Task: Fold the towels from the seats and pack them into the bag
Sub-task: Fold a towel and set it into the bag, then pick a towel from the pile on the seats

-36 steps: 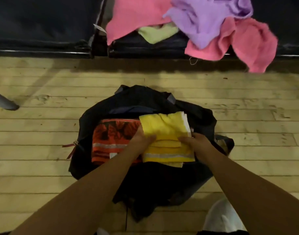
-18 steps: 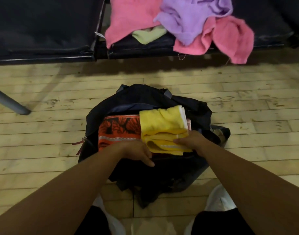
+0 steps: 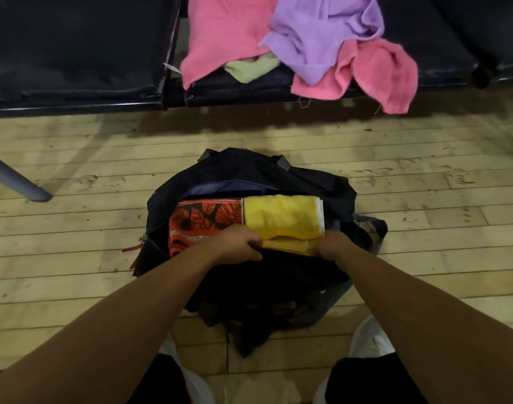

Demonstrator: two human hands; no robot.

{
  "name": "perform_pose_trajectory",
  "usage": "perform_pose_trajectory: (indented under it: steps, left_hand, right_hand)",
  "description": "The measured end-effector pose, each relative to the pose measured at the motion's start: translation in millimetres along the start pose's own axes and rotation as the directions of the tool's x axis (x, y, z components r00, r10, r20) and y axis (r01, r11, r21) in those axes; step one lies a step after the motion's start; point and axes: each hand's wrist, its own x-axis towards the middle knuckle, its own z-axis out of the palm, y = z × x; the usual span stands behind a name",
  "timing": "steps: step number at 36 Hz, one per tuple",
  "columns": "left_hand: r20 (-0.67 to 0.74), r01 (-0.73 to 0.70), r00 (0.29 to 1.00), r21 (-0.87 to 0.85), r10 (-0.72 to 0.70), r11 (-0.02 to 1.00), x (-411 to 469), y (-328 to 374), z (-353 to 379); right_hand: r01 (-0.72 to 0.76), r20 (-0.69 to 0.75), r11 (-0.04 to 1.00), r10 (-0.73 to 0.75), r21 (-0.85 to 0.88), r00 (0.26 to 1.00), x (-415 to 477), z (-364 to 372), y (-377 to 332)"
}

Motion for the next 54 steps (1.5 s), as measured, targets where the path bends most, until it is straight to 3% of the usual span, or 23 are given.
perform_pose_trajectory:
  steps: [4, 11, 15, 18, 22, 26, 32, 35, 39, 45, 47, 49, 52, 54]
  left_hand:
    - [-0.106, 0.044, 0.993, -0.088, -0.053, 0.995, 12, -10, 9]
    - [-0.206, 0.092, 0.967, -0.255, -0.147, 0.962, 17, -15, -12]
    - [-0.409, -0.007, 0.903, -0.324, -0.134, 0.946, 13, 10, -77]
    - [-0.510, -0.092, 0.851, -0.377, -0.124, 0.922, 5, 29, -129]
    - [-0.607, -0.123, 0.792, -0.275, -0.072, 0.954, -15, 49, -187]
    - [-0.698, -0.106, 0.716, -0.132, -0.016, 0.986, -40, 67, -235]
    - [-0.811, -0.032, 0.585, -0.013, 0.008, 0.999, -40, 67, -277]
    - [-0.809, -0.018, 0.587, -0.034, -0.017, 0.999, -26, 59, -285]
    - [-0.759, -0.078, 0.651, -0.050, 0.013, 0.996, -1, 54, -283]
    - [-0.606, -0.128, 0.794, -0.088, 0.049, 0.988, 43, 59, -270]
    - [-0.606, -0.103, 0.793, -0.033, 0.062, 0.994, 56, 61, -264]
    - [-0.655, -0.086, 0.753, -0.017, 0.053, 0.996, 66, 62, -260]
    - [-0.724, -0.160, 0.689, -0.108, 0.032, 0.981, 77, 61, -261]
    - [-0.765, -0.219, 0.643, -0.150, 0.028, 0.964, 77, 62, -265]
  right_hand:
    - [0.001, -0.002, 0.998, -0.001, -0.058, 1.000, 2, -9, 0]
    - [-0.030, 0.165, 0.993, 0.049, -0.115, 0.985, -11, -47, -22]
    - [0.083, 0.092, 0.984, -0.069, -0.161, 0.993, -19, -92, -59]
    - [0.223, 0.034, 0.972, -0.221, -0.075, 0.975, -40, -130, -97]
    - [0.421, -0.071, 0.901, -0.429, -0.106, 0.900, -77, -175, -147]
    - [0.530, -0.198, 0.833, -0.553, -0.161, 0.809, -112, -215, -188]
    - [0.493, -0.432, 0.750, -0.659, -0.441, 0.615, -131, -247, -230]
    - [0.425, -0.486, 0.759, -0.646, -0.494, 0.589, -113, -253, -237]
    - [0.394, -0.500, 0.770, -0.630, -0.501, 0.595, -65, -257, -234]
    - [0.279, -0.380, 0.722, -0.604, -0.633, 0.701, -4, -258, -226]
    - [0.267, -0.393, 0.698, -0.630, -0.664, 0.670, 10, -259, -222]
    - [0.331, -0.447, 0.730, -0.646, -0.598, 0.619, 18, -260, -218]
    - [0.507, -0.628, 0.797, -0.585, -0.329, 0.513, 15, -266, -217]
    - [0.635, -0.732, 0.756, -0.523, -0.161, 0.437, 3, -273, -220]
